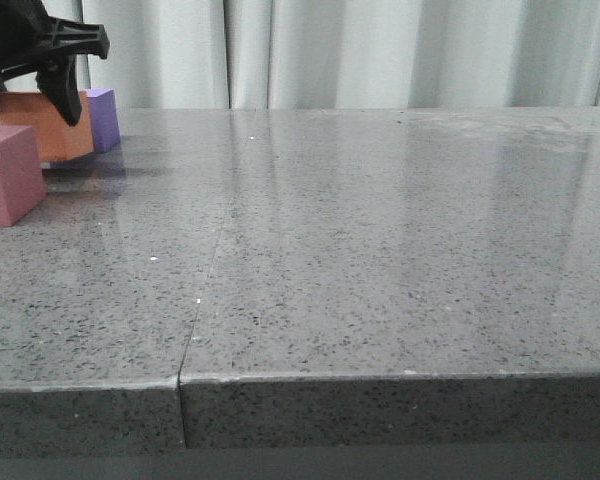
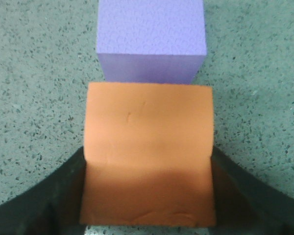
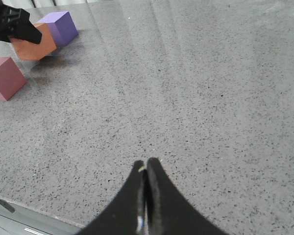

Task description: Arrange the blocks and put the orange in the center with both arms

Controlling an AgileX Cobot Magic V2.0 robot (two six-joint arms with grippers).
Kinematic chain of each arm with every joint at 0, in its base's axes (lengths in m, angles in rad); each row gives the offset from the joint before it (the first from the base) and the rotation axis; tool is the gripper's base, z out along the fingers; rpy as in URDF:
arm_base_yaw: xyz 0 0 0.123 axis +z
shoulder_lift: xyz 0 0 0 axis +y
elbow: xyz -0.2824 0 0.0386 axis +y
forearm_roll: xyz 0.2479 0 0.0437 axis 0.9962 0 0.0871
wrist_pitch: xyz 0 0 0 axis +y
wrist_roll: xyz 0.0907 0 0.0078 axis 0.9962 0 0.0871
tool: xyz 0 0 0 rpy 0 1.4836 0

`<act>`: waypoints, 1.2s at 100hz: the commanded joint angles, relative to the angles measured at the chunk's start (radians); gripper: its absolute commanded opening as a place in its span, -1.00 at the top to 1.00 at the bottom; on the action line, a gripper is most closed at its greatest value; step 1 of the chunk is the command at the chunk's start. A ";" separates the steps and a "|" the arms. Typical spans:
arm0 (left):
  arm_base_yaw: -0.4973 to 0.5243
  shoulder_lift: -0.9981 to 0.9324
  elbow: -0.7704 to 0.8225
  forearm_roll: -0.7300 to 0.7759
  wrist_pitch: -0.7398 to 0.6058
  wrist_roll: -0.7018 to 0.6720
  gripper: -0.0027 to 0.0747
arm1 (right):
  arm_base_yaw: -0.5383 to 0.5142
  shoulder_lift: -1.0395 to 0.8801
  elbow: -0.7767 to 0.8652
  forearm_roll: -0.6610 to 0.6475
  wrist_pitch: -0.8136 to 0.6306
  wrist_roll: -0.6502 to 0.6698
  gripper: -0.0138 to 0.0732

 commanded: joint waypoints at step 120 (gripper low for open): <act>0.004 -0.508 0.242 -0.011 -0.168 0.000 0.49 | -0.002 0.005 -0.024 -0.011 -0.078 -0.010 0.84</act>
